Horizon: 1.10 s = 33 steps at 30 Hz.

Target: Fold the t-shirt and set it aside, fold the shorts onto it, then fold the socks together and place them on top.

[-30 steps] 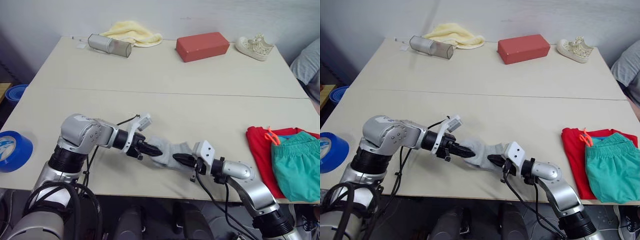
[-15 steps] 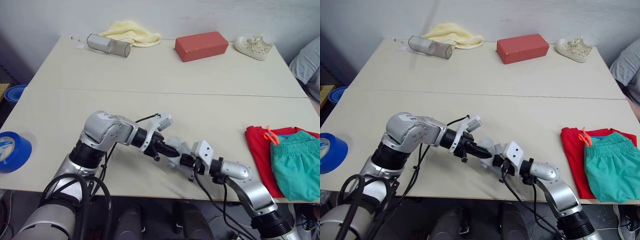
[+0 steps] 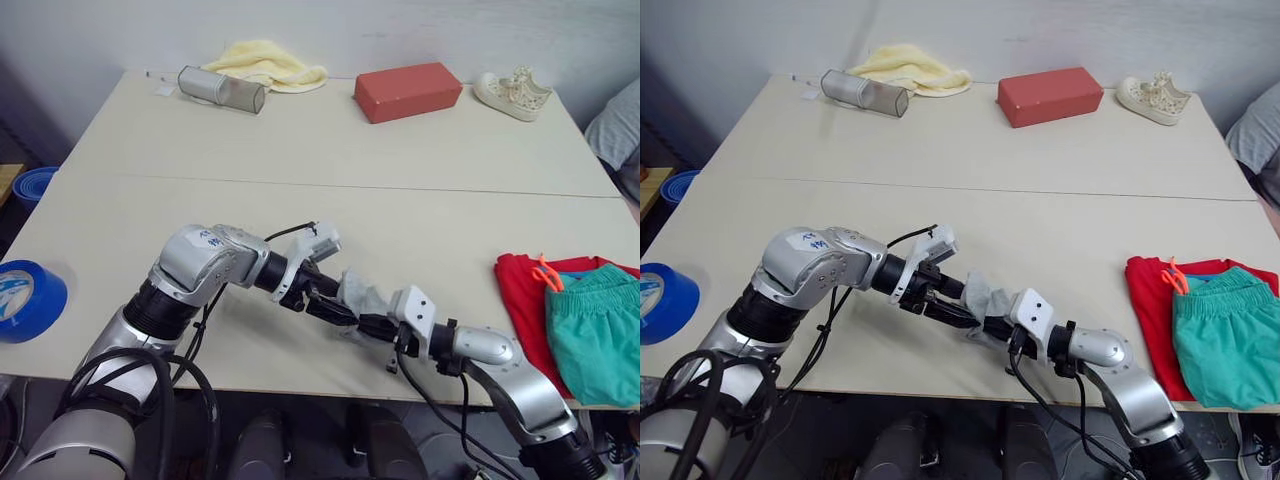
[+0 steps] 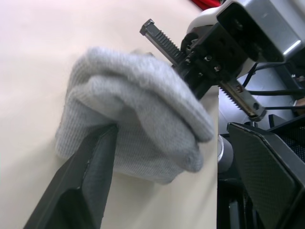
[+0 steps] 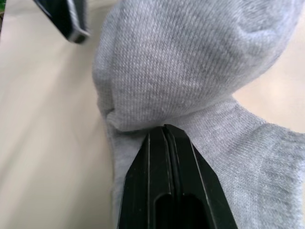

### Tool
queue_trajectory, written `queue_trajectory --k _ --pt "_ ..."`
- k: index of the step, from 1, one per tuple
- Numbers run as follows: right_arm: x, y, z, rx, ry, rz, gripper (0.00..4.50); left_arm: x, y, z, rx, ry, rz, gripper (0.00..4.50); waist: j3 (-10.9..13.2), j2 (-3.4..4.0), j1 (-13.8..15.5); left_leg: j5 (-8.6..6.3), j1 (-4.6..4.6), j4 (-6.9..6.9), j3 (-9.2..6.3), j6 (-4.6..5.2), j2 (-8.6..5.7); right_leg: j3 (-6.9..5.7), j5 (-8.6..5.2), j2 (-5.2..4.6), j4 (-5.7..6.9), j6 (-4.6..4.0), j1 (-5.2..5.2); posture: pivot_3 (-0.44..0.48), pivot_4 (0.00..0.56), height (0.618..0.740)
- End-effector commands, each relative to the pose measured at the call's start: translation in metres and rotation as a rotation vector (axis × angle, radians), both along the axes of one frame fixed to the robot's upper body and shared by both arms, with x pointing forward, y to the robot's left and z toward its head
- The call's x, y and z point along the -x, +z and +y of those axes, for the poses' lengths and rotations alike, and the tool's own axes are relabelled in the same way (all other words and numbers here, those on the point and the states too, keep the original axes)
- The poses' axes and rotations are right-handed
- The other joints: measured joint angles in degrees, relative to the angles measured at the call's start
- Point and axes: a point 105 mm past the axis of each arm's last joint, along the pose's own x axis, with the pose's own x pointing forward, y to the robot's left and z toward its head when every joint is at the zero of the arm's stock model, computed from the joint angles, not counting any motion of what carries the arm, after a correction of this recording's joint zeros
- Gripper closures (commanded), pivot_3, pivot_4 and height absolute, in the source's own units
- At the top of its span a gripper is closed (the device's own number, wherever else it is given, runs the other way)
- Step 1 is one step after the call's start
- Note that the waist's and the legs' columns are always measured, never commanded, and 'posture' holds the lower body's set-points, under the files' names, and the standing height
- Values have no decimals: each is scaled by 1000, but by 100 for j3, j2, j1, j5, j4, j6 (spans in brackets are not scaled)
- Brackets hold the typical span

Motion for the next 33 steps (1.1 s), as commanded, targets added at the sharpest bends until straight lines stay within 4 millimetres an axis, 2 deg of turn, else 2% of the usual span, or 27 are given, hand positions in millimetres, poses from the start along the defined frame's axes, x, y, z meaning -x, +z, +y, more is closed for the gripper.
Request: queue_trajectory --k 1,7,10,12,16,17,21,23,25,26,29,30,33 --pt "4 16 -12 -8 -23 -34 4500 4 5 -6 46 -68 -61 723 1 0 5 -1 0 0 0 1 0 0 0 1 -1 0 0 0 150 740" --pt "11 18 -37 -26 -134 -11 4500 8 7 -20 132 -173 -135 723 3 1 13 -4 -5 0 -1 14 -5 -2 0 -2 -6 0 0 0 150 740" --pt "14 20 -57 -51 -230 -1 4500 10 -2 -26 135 -212 -127 723 3 1 12 -4 -4 1 1 17 -7 -1 -1 -1 -7 0 1 0 150 740" --pt "20 17 -69 -56 -274 10 4500 3 -8 -34 136 -211 -171 723 4 1 20 -13 -3 1 1 34 -10 -2 -1 -2 -7 1 2 0 150 740" --pt "29 19 -82 -102 -338 20 4500 5 -9 -44 231 -269 -204 723 5 1 23 -15 -5 1 -1 46 -13 -3 1 0 -7 4 1 0 150 740" --pt "31 20 -84 -116 -348 20 4500 6 -8 -44 254 -286 -213 723 5 1 9 -15 -5 1 -1 47 -12 -3 1 -1 -7 4 1 0 150 740" --pt "37 24 -93 -160 -381 25 4500 10 -1 -37 359 -335 -252 16 6 4 0 -16 -3 1 1 47 -5 -2 1 4 -6 4 1 0 150 740" --pt "40 29 -99 -229 -413 59 4500 8 4 -32 402 -334 -281 16 7 6 9 -15 -3 1 -2 46 -2 -5 1 6 -6 4 1 0 150 740" --pt "46 37 -105 -372 -442 175 4500 8 19 -26 531 -354 -374 16 9 12 12 -15 -3 1 -3 46 -2 -5 1 5 -4 4 2 0 150 740" --pt "51 39 -104 -409 -426 238 4500 5 21 -23 540 -339 -392 16 10 12 15 -14 -3 1 -3 48 -3 -5 1 0 -4 4 3 0 150 740" --pt "57 39 -105 -407 -420 366 3914 -2 38 -10 619 -307 -419 0 11 15 18 -15 -3 2 -5 56 -5 -5 1 -6 -5 4 7 0 150 740" --pt "56 39 -107 -417 -434 393 3595 -3 40 -7 623 -305 -425 0 11 13 20 -15 -3 1 -5 58 -6 -6 1 -6 -6 4 7 0 150 740" --pt "64 26 -106 -432 -449 606 2561 -4 36 2 588 -305 -425 650 11 17 11 -15 -3 1 -10 58 -6 -11 1 -4 -7 5 10 0 150 740"
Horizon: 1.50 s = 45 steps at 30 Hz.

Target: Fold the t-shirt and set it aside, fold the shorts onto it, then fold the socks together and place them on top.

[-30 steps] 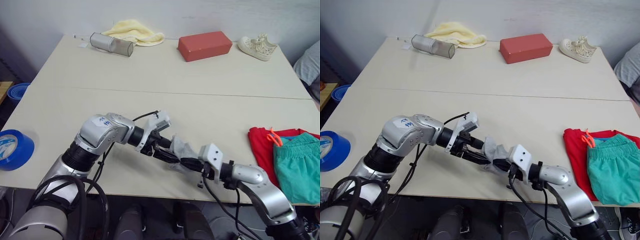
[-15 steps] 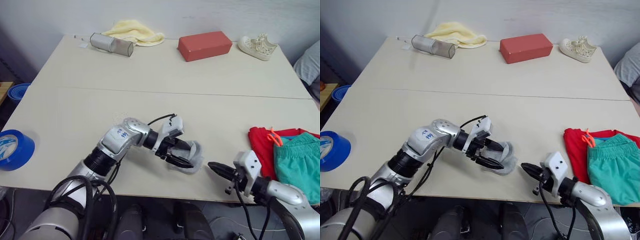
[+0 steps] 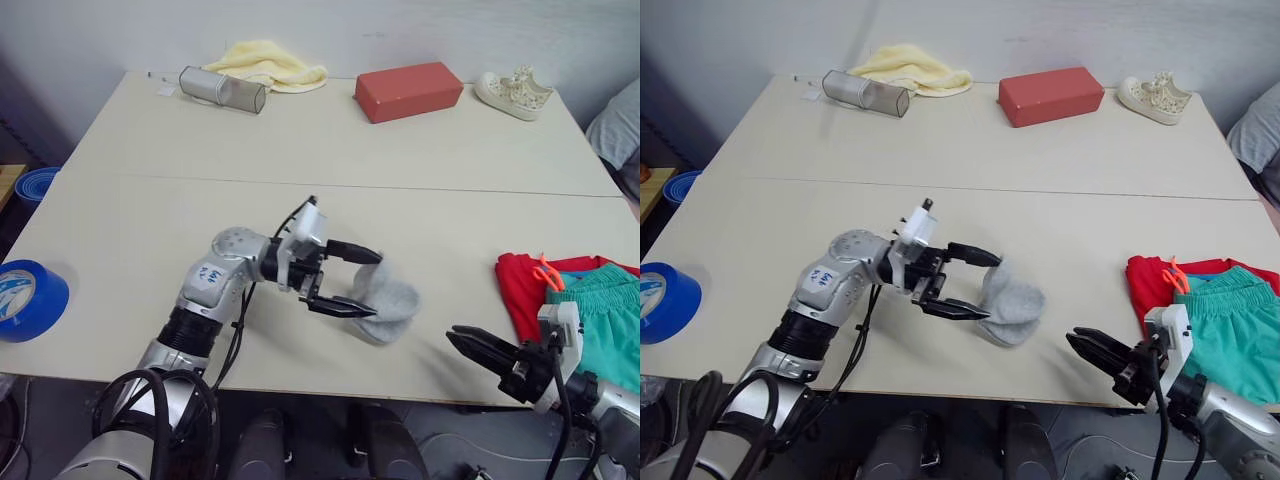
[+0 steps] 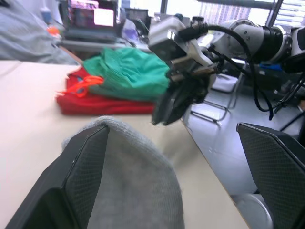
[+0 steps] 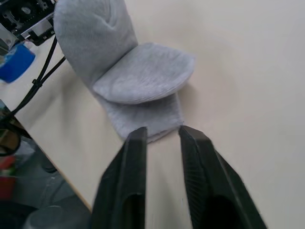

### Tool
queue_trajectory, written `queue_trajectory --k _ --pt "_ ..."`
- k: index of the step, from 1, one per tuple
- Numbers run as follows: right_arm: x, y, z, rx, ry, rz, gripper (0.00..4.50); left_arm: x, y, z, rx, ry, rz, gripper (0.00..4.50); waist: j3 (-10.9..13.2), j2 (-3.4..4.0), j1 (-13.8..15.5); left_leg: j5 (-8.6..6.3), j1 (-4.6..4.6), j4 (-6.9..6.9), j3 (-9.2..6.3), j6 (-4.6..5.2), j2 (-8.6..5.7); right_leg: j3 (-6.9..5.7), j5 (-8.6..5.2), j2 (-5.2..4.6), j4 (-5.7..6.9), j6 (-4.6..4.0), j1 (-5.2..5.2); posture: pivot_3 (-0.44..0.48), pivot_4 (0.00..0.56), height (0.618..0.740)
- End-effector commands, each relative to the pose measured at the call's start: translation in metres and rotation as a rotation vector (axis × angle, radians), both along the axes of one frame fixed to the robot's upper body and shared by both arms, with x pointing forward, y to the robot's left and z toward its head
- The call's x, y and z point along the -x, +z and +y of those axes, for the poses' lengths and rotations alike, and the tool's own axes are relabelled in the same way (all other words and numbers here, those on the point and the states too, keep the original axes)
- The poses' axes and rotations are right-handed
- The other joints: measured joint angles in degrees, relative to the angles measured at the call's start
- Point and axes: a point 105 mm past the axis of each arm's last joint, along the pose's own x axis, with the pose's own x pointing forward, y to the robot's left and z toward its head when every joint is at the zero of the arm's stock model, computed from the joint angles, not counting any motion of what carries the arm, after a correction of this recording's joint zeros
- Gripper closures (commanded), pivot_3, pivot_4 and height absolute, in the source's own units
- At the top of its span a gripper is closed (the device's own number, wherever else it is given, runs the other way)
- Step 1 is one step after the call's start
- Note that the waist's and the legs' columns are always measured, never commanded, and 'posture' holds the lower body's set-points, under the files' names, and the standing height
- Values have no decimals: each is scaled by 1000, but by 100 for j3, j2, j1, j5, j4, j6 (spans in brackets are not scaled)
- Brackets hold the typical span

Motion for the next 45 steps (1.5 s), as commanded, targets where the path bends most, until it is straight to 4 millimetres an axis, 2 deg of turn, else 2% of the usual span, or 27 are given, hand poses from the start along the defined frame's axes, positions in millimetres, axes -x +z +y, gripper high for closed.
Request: queue_trajectory --k 1,7,9,15,18,22,25,27,28,30,33,37,42,43,45 --pt "9 -6 4 -75 24 180 2235 0 5 8 5 -11 -25 950 1 0 0 0 -1 0 1 0 0 0 0 1 0 0 0 0 150 740" --pt "-5 0 5 -79 0 164 89 3 -8 1 -45 -18 -11 2925 1 0 6 -1 -5 -1 1 7 -6 1 3 3 -11 6 1 0 150 740" --pt "-7 -1 6 -58 -2 155 0 5 -14 -5 -66 -28 -5 3545 1 0 18 -2 -11 -1 0 10 -6 0 6 6 -18 11 0 0 150 740" --pt "-5 -5 11 -40 -5 142 0 4 -24 -23 -80 -31 -34 3545 1 0 32 -6 -29 1 0 26 -19 -1 14 10 -29 29 -8 0 150 740" --pt "-1 -6 13 -43 -6 139 0 4 -13 -18 -27 -40 -25 3545 1 0 28 -5 -34 5 0 31 -21 -1 16 9 -30 34 -11 0 150 740" --pt "3 -7 14 -34 -6 112 0 -8 2 2 -1 50 -5 3545 1 0 -5 -5 -33 5 -2 33 -16 0 17 2 -29 35 -10 0 150 740" --pt "-4 4 18 53 25 -42 0 -23 9 29 -15 168 60 3545 2 3 -29 -4 -30 5 -1 31 -11 1 17 6 -26 35 -11 0 150 740" --pt "-18 9 18 183 36 -182 0 -32 6 51 -52 265 148 3545 3 3 -32 -3 -27 4 0 28 -10 -4 17 13 -25 35 -11 0 150 740" --pt "-21 9 19 225 43 -217 0 -35 5 59 -69 303 179 3146 3 3 -36 -3 -26 4 1 27 -11 -8 17 20 -24 36 -12 0 150 740" --pt "-27 10 22 246 57 -273 0 -37 -1 70 -107 348 178 2621 4 5 -18 -3 -24 2 4 26 -17 -15 16 22 -23 38 -13 0 150 740" --pt "-30 6 35 267 138 -319 0 -43 -12 94 -134 469 316 1693 4 4 -4 -4 -29 2 2 25 -22 -18 13 18 -24 43 -13 0 150 740" --pt "-32 -7 38 328 201 -317 0 -41 -13 107 -120 528 429 1693 6 1 1 9 -43 9 2 4 -27 -16 12 9 -26 44 -18 0 150 740" --pt "-31 -6 42 328 271 -348 0 -39 -21 113 -177 586 541 1693 7 -1 -8 9 -47 17 1 3 -28 -15 13 4 -20 46 -21 0 150 740" --pt "-31 -3 44 320 283 -367 0 -39 -23 113 -189 594 541 1369 8 -3 -9 10 -45 16 1 2 -27 -15 13 3 -18 46 -21 0 150 740" --pt "-31 1 48 296 296 -393 375 -43 -27 116 -193 644 566 902 9 -4 -8 11 -41 16 -1 1 -24 -13 14 -1 -13 46 -20 0 150 740"
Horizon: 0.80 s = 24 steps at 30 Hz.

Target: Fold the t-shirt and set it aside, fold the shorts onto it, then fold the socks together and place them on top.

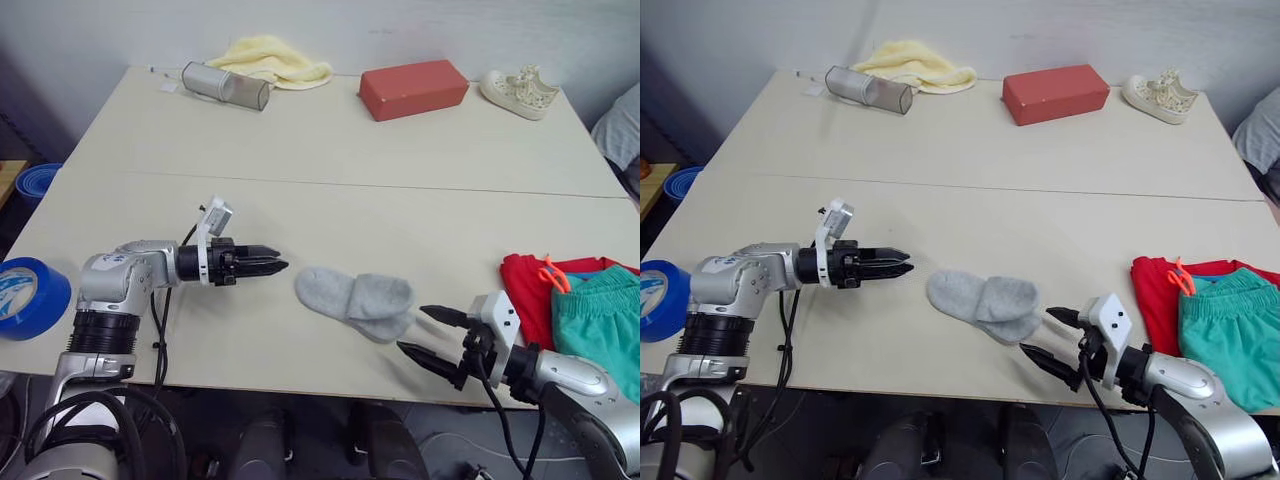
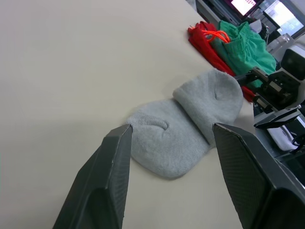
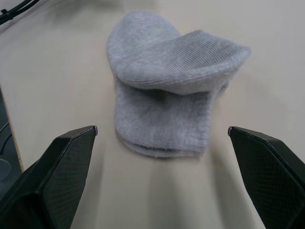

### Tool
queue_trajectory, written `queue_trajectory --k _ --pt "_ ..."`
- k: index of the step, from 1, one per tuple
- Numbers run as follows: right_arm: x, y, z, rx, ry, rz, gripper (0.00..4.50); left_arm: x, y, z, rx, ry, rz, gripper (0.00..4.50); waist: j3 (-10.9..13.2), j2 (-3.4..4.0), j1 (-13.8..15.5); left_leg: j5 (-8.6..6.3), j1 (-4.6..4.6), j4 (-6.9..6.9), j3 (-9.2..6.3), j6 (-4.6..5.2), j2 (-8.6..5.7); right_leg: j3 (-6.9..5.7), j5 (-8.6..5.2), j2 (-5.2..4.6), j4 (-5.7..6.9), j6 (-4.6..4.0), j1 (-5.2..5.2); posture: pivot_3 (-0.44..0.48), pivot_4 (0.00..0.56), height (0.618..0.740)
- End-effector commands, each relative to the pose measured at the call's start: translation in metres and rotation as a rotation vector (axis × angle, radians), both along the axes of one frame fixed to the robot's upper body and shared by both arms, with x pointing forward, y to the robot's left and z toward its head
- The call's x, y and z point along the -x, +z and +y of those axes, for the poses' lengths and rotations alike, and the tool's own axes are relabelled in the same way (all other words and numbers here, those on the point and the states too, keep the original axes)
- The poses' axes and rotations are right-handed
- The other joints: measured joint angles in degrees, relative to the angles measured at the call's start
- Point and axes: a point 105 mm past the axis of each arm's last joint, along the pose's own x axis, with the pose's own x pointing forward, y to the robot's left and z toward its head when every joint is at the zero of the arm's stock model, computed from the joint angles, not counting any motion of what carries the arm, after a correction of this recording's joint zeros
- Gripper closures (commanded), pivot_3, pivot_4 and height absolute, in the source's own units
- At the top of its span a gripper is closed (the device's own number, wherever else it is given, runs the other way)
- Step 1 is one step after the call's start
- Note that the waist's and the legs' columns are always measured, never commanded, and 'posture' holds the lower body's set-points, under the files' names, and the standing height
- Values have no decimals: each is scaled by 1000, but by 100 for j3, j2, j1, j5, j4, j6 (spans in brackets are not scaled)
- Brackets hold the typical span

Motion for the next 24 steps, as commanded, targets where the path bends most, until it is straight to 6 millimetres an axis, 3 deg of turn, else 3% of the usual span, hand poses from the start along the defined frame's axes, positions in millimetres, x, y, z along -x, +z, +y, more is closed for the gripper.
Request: queue_trajectory --k 1,3,12,24 --pt "1 13 8 -28 60 -62 610 -2 3 3 -6 40 10 556 0 0 -1 0 4 -1 -1 0 2 3 0 -6 4 -1 0 0 150 740" --pt "1 7 8 14 73 -55 1304 1 5 3 15 37 35 0 0 -1 -3 -1 10 -5 -1 0 5 8 -2 -9 8 -4 1 0 150 740" --pt "-16 -7 18 103 82 -86 4469 8 12 -1 46 22 147 0 1 -1 -11 7 17 -5 3 -23 6 10 -6 -9 18 -11 0 0 150 740" --pt "-29 -11 36 102 112 -115 4469 0 -3 -5 -57 115 335 0 3 -6 1 8 18 -6 3 -28 4 13 -7 -12 21 -14 1 0 150 740"
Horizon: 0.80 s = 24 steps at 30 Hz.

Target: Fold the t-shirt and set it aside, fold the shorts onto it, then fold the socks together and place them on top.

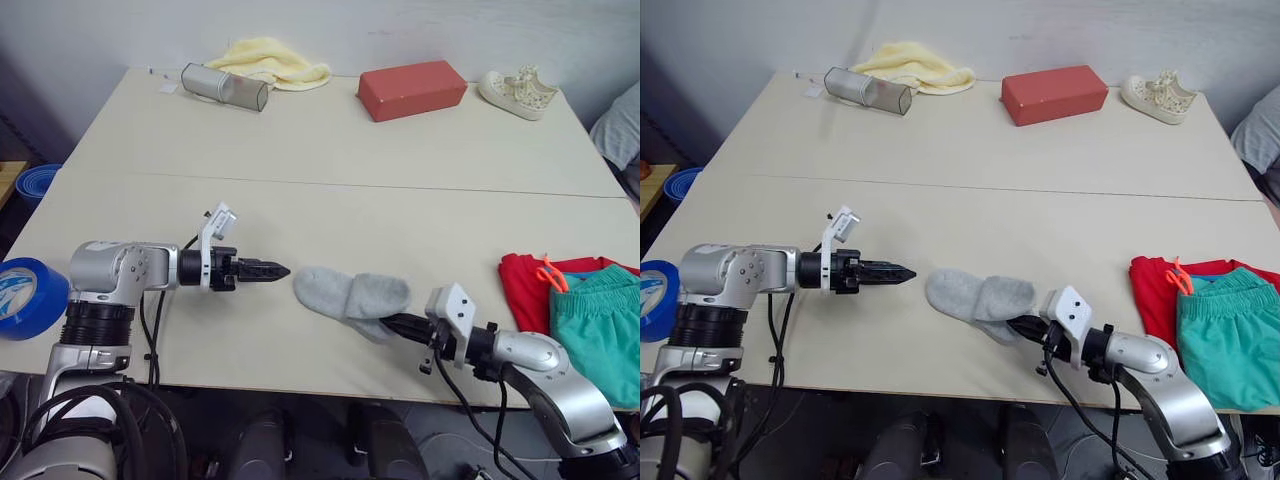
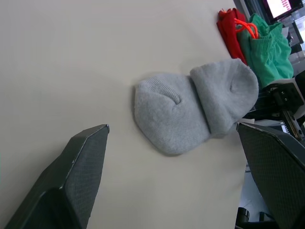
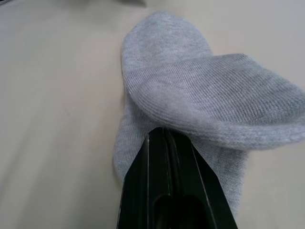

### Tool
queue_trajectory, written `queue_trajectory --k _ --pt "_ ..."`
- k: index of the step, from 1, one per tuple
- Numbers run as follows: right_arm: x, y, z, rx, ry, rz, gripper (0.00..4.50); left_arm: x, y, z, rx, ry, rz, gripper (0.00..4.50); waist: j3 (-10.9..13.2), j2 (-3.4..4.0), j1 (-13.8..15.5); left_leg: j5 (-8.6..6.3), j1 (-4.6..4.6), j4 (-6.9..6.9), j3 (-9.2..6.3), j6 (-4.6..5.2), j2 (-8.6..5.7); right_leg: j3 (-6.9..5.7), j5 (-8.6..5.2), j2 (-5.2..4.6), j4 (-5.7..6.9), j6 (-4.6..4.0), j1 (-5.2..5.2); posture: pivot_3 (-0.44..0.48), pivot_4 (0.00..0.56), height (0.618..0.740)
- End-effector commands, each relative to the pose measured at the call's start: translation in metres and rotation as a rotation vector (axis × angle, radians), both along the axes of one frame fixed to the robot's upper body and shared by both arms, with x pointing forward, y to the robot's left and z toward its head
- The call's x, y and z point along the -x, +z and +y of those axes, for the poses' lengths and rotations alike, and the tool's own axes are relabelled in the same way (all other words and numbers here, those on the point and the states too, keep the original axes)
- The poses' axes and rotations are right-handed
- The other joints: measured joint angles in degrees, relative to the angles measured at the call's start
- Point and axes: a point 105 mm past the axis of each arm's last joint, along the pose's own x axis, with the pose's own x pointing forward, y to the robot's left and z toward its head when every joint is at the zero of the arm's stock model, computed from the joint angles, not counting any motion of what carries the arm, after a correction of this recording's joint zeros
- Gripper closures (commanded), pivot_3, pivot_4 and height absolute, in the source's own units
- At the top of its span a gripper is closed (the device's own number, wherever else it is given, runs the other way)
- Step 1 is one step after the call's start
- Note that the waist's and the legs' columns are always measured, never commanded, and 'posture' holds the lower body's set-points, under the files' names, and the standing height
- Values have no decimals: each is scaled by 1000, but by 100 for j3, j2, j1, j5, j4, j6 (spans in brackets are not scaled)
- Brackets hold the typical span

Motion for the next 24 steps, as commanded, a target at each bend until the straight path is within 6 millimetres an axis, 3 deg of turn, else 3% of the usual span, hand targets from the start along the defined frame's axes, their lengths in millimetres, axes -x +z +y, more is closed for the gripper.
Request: queue_trajectory --k 1,6,13,21,24 --pt "-6 2 4 13 7 -44 4469 -5 8 -8 11 6 37 0 1 -2 6 1 -1 2 -1 1 -1 -3 0 2 1 0 0 0 150 740" --pt "-4 -6 6 32 29 -28 4469 -12 1 -25 3 -13 120 0 1 -3 5 1 1 2 3 1 -4 -8 0 10 5 1 0 0 150 740" --pt "-3 -6 7 24 36 -28 4469 -4 -6 -41 -36 -104 177 0 1 -3 -5 1 13 1 12 -2 -1 -9 1 14 7 2 2 0 150 740" --pt "1 -6 9 16 41 -24 4469 -7 1 -57 23 -132 181 0 0 -4 4 1 16 2 12 -1 -4 -4 1 6 6 2 8 0 150 740" --pt "1 -6 9 17 44 -22 4500 -9 3 -56 28 -123 164 572 0 -4 2 1 17 1 12 -2 -2 -3 1 3 6 2 7 0 150 740"
